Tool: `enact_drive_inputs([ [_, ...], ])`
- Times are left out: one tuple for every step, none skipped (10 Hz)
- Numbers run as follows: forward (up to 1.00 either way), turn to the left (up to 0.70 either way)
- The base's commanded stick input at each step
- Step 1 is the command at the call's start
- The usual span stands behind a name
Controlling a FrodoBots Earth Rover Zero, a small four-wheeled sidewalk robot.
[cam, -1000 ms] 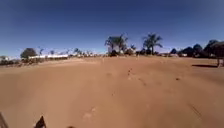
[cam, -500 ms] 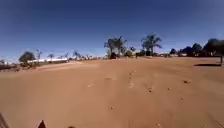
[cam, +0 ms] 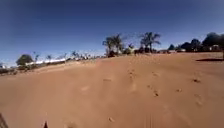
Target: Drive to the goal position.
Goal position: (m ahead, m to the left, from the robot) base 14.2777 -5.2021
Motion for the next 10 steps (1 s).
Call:
enact_drive_inputs([
  [0.70,0.00],
  [0.70,0.35],
  [0.70,0.35],
  [0.70,0.29],
  [0.70,0.12],
  [0.70,0.00],
  [0.70,0.00],
  [0.70,0.00],
  [0.70,0.00],
  [0.70,0.00],
])
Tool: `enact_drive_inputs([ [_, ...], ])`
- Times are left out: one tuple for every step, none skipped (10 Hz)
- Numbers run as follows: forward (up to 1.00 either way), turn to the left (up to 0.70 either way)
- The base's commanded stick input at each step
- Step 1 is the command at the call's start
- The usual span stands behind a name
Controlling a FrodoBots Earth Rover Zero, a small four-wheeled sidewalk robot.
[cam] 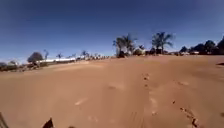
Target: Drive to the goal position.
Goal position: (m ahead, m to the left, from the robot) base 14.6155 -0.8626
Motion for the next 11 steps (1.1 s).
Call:
enact_drive_inputs([
  [0.70,0.00],
  [0.70,0.00],
  [0.70,0.00],
  [0.70,0.00],
  [0.70,0.00],
  [0.70,0.00],
  [0.70,0.00],
  [0.70,0.00],
  [0.70,0.00],
  [0.70,0.00],
  [0.70,0.00],
])
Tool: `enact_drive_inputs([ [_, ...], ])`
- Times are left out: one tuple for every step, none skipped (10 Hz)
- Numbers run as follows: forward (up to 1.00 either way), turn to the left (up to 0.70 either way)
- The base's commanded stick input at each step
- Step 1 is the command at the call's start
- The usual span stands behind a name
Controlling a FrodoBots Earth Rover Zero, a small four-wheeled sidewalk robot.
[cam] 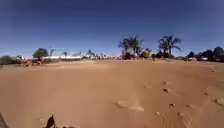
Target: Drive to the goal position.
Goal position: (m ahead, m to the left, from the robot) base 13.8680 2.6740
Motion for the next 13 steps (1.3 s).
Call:
enact_drive_inputs([
  [0.70,0.00],
  [0.70,0.12],
  [0.70,0.29],
  [0.70,0.35],
  [0.70,0.35],
  [0.70,0.00],
  [0.70,0.00],
  [0.70,0.00],
  [0.70,0.00],
  [0.70,0.00],
  [0.70,0.00],
  [0.70,0.00],
  [0.70,0.00],
])
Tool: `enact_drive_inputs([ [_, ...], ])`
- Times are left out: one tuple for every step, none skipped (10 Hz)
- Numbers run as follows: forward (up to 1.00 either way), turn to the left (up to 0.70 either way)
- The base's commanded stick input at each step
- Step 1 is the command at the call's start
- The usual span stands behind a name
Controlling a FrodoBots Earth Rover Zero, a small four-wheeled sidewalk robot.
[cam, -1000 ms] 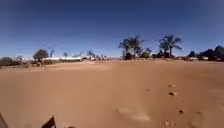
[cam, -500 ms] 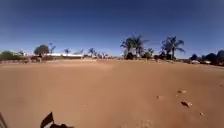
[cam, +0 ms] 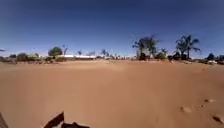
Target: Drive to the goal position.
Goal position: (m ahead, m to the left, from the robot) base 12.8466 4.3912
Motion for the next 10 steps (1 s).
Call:
enact_drive_inputs([
  [0.70,0.00],
  [0.70,0.00],
  [0.70,0.00],
  [0.70,0.00],
  [0.70,0.00],
  [0.70,0.00],
  [0.70,0.00],
  [0.70,0.00],
  [0.70,0.00],
  [0.70,0.00],
])
